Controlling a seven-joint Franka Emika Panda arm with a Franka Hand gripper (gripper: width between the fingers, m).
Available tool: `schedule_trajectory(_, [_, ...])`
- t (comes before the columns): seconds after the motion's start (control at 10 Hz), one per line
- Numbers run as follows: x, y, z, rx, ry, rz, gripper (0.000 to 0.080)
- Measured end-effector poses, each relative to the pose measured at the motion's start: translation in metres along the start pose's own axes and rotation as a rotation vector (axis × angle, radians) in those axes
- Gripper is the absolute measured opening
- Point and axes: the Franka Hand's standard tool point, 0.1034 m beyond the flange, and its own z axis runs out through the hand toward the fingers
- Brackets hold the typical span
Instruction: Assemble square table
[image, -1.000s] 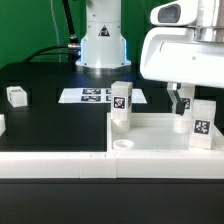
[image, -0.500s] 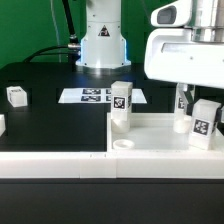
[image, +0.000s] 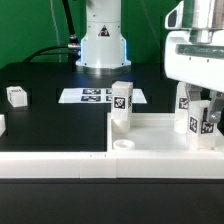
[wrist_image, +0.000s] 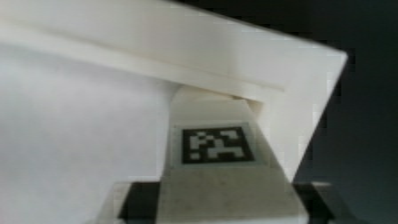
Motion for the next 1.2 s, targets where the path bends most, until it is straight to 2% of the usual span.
schedule_trajectory(0.1, [-0.0020,-0.0005,0.0004,0.015,-0.039,0.176,0.0291])
schedule_trajectory(0.2, [-0.0056,-0.0027,0.0009,0.068,-0.074,0.410,0.0292])
schedule_trajectory(0.3, [-0.0059,-0.0030,0.0007,0.087,-0.102,0.490,0.0292])
schedule_trajectory(0.6, [-0.0055,-0.0033,0.0016,0.090,-0.131,0.584,0.0294])
schedule_trajectory(0.7, [-0.0050,-0.0033,0.0018,0.092,-0.129,0.555,0.0375])
schedule_trajectory(0.8, [-0.0050,-0.0031,0.0020,0.096,-0.119,0.465,0.0375])
schedule_trajectory(1.0, [-0.0058,-0.0040,0.0022,0.118,-0.091,0.064,0.0626])
schedule_trajectory(1.1, [-0.0037,-0.0049,0.0027,0.131,-0.080,-0.100,0.0626])
schedule_trajectory(1.2, [-0.0029,-0.0050,0.0027,0.132,-0.074,-0.149,0.0642])
